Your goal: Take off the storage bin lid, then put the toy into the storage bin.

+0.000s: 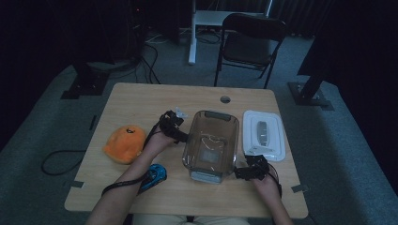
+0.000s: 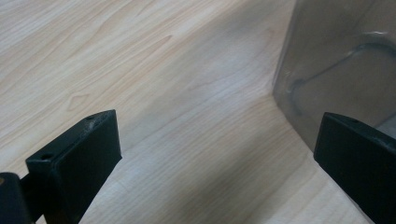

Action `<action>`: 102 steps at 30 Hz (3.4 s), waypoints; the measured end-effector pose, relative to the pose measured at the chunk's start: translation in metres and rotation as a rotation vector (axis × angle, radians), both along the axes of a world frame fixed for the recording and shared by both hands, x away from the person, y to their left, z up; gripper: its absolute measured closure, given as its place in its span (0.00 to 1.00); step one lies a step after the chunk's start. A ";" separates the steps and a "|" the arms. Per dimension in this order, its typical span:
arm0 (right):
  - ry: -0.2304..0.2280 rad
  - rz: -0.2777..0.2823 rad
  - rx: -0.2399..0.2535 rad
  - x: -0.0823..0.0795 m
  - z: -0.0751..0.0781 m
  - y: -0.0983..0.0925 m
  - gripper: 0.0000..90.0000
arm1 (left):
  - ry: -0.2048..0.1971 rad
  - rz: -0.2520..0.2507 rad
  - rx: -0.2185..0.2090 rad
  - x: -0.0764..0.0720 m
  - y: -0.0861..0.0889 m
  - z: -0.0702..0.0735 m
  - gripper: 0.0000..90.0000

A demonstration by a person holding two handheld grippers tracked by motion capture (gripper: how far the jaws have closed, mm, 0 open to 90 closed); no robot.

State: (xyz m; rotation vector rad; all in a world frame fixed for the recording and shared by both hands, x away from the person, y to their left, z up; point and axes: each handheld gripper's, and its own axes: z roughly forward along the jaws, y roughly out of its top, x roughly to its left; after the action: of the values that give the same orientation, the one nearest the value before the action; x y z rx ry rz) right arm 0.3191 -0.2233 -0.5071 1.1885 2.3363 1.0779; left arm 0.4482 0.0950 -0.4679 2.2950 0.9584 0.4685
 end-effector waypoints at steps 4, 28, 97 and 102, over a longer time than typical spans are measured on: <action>0.009 0.018 0.010 -0.001 -0.001 0.007 0.17 | -0.001 0.002 -0.003 0.003 0.004 0.002 0.01; -0.052 0.064 0.000 -0.013 -0.013 0.001 0.16 | -0.036 0.071 -0.039 -0.011 0.048 0.022 0.01; -0.016 0.031 -0.062 -0.033 -0.020 -0.022 0.14 | 0.084 0.298 0.020 -0.083 0.194 0.021 0.64; -0.016 0.031 -0.061 -0.033 -0.020 -0.022 0.14 | 0.057 0.312 0.010 -0.082 0.194 0.029 0.67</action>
State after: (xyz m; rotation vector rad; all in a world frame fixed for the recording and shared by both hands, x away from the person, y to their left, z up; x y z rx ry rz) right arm 0.2863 -0.2457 -0.5273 1.1217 2.3653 1.0147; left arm 0.3662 0.2885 -0.4389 2.1844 1.3546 0.5394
